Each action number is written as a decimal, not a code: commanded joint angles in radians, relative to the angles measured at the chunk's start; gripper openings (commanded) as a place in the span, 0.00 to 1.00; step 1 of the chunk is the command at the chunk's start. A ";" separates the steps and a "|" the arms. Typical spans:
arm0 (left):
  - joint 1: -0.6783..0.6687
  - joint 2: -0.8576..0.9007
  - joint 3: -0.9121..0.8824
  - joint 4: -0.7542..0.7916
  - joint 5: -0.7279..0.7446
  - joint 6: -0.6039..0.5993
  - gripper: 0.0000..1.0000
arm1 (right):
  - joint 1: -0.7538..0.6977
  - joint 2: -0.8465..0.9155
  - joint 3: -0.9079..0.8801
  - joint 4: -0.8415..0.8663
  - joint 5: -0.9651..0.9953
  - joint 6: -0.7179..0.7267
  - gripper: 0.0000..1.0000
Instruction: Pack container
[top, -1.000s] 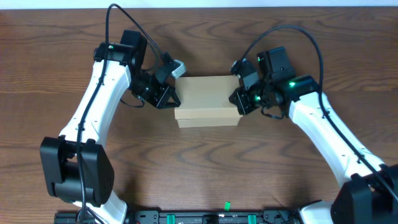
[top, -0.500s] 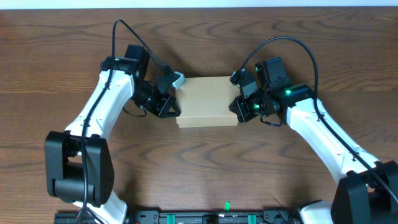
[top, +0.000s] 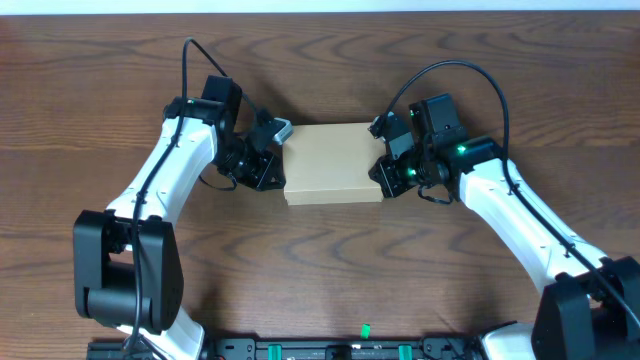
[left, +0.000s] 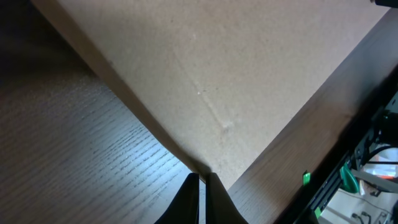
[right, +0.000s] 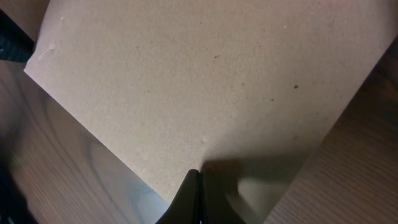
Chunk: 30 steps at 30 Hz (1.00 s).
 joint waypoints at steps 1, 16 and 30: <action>-0.004 -0.034 0.005 -0.010 -0.063 -0.027 0.06 | 0.004 -0.020 0.019 -0.008 0.022 0.026 0.01; -0.005 -0.649 0.128 -0.246 -0.068 0.000 0.06 | 0.004 -0.615 0.093 -0.336 0.075 0.085 0.01; -0.005 -0.911 -0.172 -0.268 0.097 -0.023 0.06 | 0.004 -1.032 -0.126 -0.468 0.114 0.197 0.01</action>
